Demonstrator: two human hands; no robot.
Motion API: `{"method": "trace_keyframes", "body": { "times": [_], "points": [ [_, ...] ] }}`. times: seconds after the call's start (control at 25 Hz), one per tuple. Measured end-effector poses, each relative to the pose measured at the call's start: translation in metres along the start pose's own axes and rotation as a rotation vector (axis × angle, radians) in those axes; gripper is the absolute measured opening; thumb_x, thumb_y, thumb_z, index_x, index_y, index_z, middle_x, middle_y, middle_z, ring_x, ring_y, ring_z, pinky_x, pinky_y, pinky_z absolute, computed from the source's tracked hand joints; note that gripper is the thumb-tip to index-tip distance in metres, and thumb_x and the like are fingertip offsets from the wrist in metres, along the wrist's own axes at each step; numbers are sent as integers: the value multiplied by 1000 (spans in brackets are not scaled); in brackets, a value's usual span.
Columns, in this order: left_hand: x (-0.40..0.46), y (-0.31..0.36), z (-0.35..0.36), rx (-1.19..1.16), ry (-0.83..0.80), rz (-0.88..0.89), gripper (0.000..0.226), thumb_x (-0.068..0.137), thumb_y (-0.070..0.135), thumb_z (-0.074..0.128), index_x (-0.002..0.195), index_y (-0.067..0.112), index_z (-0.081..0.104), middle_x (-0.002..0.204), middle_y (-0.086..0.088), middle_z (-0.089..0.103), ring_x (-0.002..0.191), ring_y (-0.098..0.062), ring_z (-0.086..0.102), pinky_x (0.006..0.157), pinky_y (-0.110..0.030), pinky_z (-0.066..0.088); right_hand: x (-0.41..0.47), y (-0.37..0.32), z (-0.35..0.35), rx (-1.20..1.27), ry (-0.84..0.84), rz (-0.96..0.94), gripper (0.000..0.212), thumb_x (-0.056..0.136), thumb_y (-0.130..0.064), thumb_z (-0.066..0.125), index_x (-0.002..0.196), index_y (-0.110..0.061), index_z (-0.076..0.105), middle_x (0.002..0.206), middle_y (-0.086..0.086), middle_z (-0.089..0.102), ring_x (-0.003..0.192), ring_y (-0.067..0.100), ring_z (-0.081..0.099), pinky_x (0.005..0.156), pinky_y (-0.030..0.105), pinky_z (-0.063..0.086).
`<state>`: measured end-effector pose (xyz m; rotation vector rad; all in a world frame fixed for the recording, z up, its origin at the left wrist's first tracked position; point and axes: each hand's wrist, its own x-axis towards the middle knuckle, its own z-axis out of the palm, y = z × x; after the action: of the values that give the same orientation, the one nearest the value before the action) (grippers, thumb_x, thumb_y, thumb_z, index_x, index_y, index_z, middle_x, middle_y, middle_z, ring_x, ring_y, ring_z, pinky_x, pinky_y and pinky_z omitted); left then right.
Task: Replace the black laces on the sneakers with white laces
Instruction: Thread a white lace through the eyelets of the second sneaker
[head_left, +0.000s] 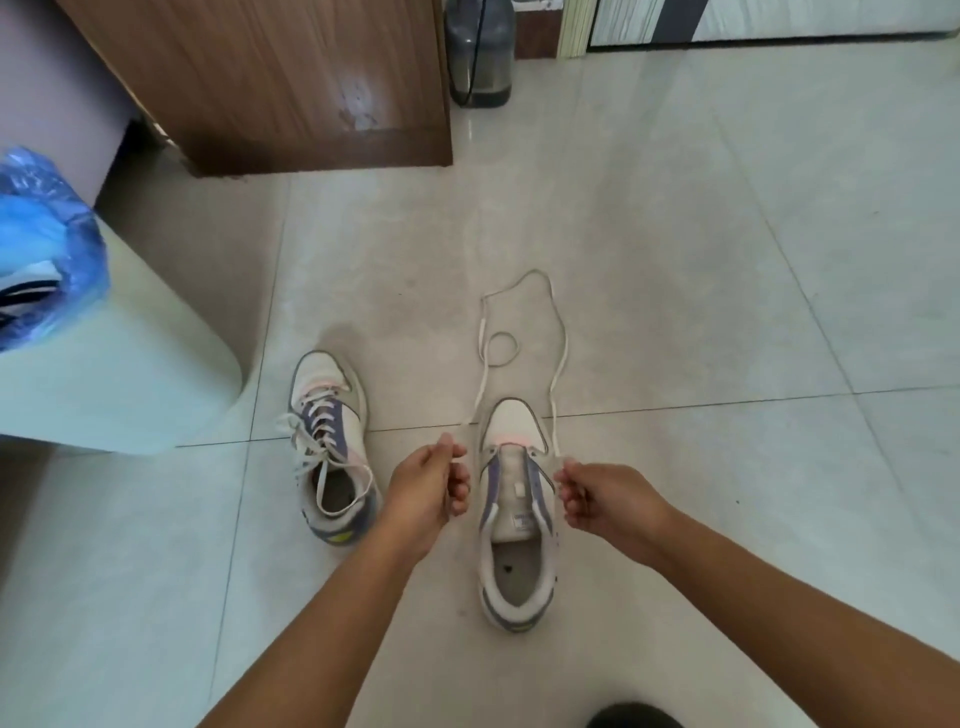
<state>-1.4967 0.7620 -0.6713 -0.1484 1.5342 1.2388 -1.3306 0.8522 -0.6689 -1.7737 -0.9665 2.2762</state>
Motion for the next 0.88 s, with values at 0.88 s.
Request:
{"method": "trace_keyframes", "body": {
  "times": [0.88],
  "points": [
    [-8, 6, 26, 195, 31, 237, 24, 95, 28, 54, 81, 13, 67, 85, -8, 71, 80, -15, 67, 77, -25, 55, 22, -44, 53, -54, -239, -52, 28, 92, -16, 58, 65, -16, 50, 48, -6, 33, 42, 7, 27, 51, 23, 28]
  ]
}}
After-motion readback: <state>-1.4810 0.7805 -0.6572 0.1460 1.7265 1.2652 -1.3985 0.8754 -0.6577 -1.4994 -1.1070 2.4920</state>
